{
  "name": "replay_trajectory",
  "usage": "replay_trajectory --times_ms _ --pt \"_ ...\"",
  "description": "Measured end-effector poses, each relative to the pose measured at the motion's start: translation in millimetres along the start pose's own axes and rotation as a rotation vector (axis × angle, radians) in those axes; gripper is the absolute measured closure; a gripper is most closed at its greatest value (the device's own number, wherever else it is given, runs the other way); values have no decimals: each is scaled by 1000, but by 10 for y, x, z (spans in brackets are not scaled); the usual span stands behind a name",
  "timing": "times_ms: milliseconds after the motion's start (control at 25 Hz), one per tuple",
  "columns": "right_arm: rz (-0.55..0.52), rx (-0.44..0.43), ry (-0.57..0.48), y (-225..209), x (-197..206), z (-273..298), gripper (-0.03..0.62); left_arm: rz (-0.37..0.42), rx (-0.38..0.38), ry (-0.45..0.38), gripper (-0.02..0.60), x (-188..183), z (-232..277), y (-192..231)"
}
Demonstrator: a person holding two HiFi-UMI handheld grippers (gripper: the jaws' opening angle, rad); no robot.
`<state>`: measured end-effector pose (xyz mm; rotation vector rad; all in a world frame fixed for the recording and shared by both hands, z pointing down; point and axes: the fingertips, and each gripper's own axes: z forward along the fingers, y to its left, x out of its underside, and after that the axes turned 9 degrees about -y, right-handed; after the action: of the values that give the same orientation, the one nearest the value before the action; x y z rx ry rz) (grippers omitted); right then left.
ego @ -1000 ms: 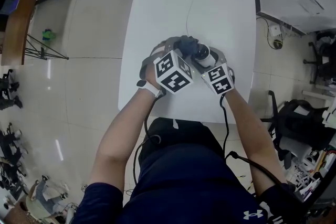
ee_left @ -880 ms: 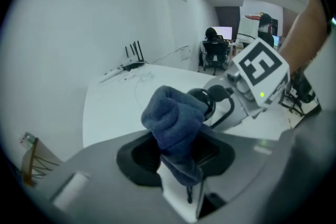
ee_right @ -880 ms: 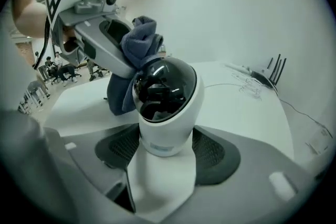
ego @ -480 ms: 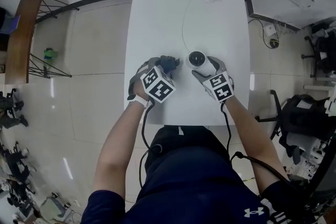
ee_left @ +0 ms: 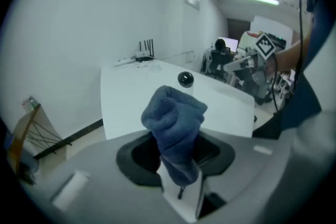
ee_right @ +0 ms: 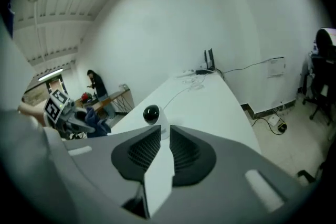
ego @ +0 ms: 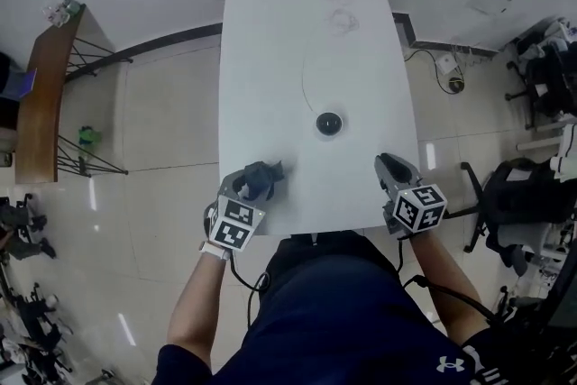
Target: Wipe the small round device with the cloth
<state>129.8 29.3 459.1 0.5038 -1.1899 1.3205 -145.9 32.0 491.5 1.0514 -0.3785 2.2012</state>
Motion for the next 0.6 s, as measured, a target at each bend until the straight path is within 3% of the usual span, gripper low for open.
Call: replay_trajectory --times_ms 160,320,480,600 --pt "32 -4 -88 217 -293 -222 583 -79 -41 -109 434 -124 -394 -151" --pt "-31 -67 -140 547 -482 -305 583 -64 -61 -214 434 -430 -613 -308" --pt "-139 -137 -184 880 -623 -300 583 -17 -105 -262 434 -627 -663 -463" --pt "-195 -154 -230 1011 -754 -363 583 -37 -127 -317 434 -769 -698 -576"
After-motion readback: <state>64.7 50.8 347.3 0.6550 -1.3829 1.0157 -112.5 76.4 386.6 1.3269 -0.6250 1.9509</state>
